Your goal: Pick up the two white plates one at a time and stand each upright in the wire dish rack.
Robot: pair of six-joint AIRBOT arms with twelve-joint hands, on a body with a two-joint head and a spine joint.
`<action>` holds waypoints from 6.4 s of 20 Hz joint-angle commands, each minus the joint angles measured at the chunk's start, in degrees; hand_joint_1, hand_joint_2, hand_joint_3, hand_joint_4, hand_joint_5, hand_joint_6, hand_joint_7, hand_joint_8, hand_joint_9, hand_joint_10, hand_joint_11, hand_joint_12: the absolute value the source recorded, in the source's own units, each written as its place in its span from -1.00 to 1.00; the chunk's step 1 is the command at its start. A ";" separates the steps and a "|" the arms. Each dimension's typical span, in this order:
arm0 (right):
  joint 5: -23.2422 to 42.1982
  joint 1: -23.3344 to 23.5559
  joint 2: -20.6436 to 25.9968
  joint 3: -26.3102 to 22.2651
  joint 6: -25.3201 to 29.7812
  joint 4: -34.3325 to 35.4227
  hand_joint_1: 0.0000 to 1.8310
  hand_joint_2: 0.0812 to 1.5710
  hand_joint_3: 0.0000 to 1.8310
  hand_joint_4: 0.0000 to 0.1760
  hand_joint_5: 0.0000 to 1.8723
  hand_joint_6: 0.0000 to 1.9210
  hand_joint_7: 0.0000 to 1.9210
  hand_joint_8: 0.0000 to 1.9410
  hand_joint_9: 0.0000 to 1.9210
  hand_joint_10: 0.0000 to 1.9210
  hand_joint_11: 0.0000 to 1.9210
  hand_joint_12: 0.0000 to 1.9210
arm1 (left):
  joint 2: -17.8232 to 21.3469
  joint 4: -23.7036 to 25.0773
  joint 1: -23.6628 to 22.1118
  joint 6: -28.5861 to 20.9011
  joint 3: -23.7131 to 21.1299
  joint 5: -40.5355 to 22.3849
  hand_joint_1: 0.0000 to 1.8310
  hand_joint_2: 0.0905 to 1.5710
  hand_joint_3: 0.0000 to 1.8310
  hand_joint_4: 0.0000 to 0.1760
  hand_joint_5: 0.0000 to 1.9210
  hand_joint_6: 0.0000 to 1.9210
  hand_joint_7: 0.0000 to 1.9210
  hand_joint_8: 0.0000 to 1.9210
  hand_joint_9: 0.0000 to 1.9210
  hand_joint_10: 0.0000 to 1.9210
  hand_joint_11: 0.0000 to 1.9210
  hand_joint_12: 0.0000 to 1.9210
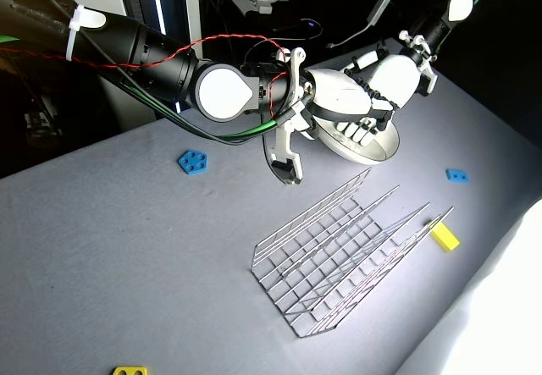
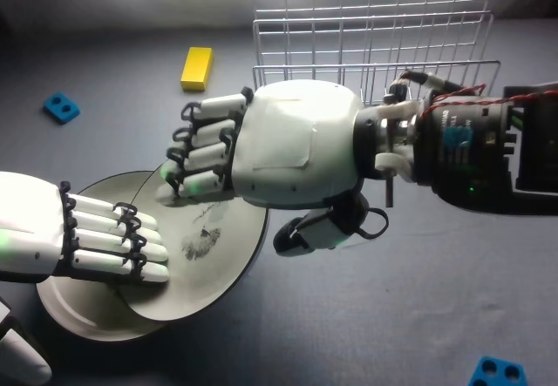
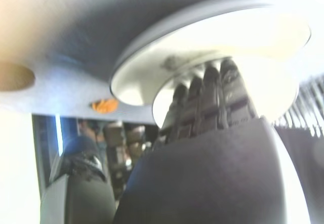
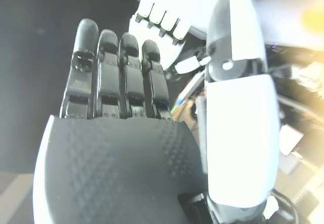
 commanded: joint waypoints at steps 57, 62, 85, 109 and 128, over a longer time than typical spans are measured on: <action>7.16 2.46 -7.40 5.04 -4.17 -3.39 0.50 0.37 -1.00 -1.00 -0.02 0.10 0.09 -0.05 -0.04 0.17 -0.17 0.34 | 2.21 -5.46 -1.35 0.03 1.05 -1.40 -1.00 0.31 -1.00 -1.00 -1.00 -1.00 -1.00 -1.00 -1.00 -1.00 -1.00 -1.00; 7.80 5.42 -6.82 4.70 -0.76 -3.47 0.50 0.38 -1.00 -1.00 -0.01 0.14 0.07 -0.07 -0.07 0.20 -0.17 0.34 | 6.46 -6.31 -4.38 -1.98 -0.95 -2.90 -1.00 0.31 -1.00 -1.00 -1.00 -1.00 -1.00 -1.00 -1.00 -1.00 -1.00 -1.00; 10.27 18.66 -3.44 3.23 27.50 -14.61 0.52 0.34 -1.00 -1.00 -0.01 0.01 0.11 -0.13 0.09 0.11 0.00 0.36 | 16.59 -6.09 -5.45 -6.19 1.23 -6.16 -1.00 0.38 -0.99 -1.00 -0.94 -1.00 -0.97 -1.00 -1.00 -1.00 -1.00 -1.00; 1.78 22.18 -0.19 5.48 19.44 33.41 0.52 0.32 -1.00 -1.00 0.07 0.03 0.13 -0.23 0.08 0.04 -0.01 0.30 | 15.03 -2.05 -8.71 -8.40 0.82 -6.31 -1.00 0.36 -1.00 -1.00 -0.91 -0.99 -0.94 -0.99 -0.98 -1.00 -0.98 -0.99; -2.57 21.28 4.25 6.20 21.38 53.49 0.52 0.32 -1.00 -1.00 0.07 0.04 0.15 -0.29 0.10 0.03 -0.01 0.32 | 10.33 -0.46 -11.58 -9.71 5.69 -6.88 -1.00 0.36 -1.00 -1.00 -0.95 -1.00 -0.97 -1.00 -1.00 -1.00 -1.00 -1.00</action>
